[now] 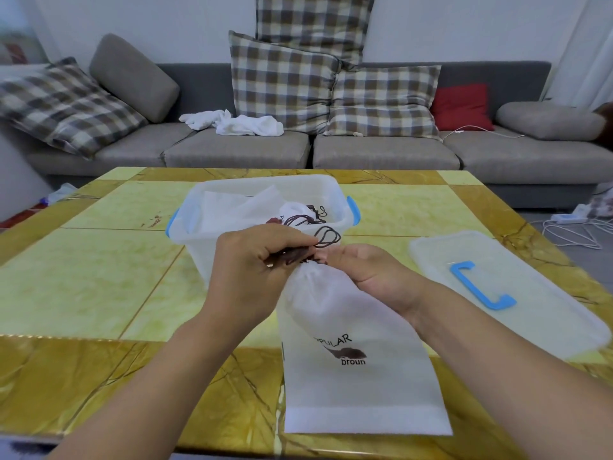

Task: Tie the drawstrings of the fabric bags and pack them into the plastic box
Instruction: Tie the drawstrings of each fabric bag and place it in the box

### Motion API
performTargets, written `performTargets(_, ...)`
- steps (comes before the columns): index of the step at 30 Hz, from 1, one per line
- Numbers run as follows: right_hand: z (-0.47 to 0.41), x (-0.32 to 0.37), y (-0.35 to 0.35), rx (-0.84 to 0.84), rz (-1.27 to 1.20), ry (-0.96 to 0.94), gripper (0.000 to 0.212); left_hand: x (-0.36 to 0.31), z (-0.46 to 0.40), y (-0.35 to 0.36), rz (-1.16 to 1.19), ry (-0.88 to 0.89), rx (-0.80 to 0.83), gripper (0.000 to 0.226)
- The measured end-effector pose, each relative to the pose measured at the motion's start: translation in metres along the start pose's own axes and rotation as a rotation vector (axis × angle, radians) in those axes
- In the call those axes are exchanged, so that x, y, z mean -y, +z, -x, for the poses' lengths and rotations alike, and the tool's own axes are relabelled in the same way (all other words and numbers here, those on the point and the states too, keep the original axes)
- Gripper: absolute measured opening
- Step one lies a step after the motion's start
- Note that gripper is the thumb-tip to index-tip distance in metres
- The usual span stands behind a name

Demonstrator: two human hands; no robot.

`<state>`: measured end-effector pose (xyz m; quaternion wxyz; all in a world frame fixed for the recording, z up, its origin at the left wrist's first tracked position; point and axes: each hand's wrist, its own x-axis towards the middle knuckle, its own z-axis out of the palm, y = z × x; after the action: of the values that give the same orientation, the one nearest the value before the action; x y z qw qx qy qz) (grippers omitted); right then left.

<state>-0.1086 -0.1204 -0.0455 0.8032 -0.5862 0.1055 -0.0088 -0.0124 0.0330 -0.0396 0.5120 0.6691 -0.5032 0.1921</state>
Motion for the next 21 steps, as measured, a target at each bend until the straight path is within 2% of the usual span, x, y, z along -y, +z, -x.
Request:
performTargets(2, -0.003, 0.000, 0.000, -0.044, 0.004, -0.025, 0.014, -0.002, -0.001, 0.000, -0.008, 0.014, -0.020, 0.037)
performTargets(5, -0.004, -0.003, 0.001, 0.011, -0.116, 0.046, 0.042, -0.005, -0.002, -0.001, 0.113, -0.088, -0.019, 0.038)
performTargets(6, -0.005, -0.004, 0.001, 0.056, -0.176, 0.078, 0.046, -0.006, -0.002, -0.001, 0.152, -0.116, -0.007, 0.036)
performTargets(8, -0.007, -0.007, 0.001, 0.149, -0.350, 0.129, 0.038, -0.008, -0.003, -0.002, 0.240, -0.187, 0.020, 0.031)
performTargets(10, -0.013, -0.005, -0.006, 0.098, -0.425, 0.138, 0.028, -0.008, -0.004, -0.002, 0.329, -0.308, 0.052, 0.024)
performTargets(12, -0.015, -0.002, -0.014, -0.062, -0.299, 0.106, 0.019, -0.007, -0.002, 0.000, 0.342, -0.418, 0.075, 0.022)
performTargets(14, -0.012, 0.003, -0.022, -0.183, -0.028, 0.019, 0.017, -0.006, 0.001, 0.002, 0.370, -0.499, 0.085, 0.020)
performTargets(17, -0.003, 0.006, -0.029, -0.071, 0.183, -0.118, 0.045, -0.003, 0.001, 0.003, 0.434, -0.582, 0.101, 0.017)
performTargets(19, 0.001, 0.010, -0.024, -0.071, 0.322, -0.249, 0.034, -0.001, 0.001, 0.003, 0.455, -0.625, 0.140, 0.015)
performTargets(21, -0.001, 0.010, -0.019, -0.187, 0.424, -0.377, 0.019, 0.002, 0.002, 0.004, 0.456, -0.670, 0.166, 0.013)
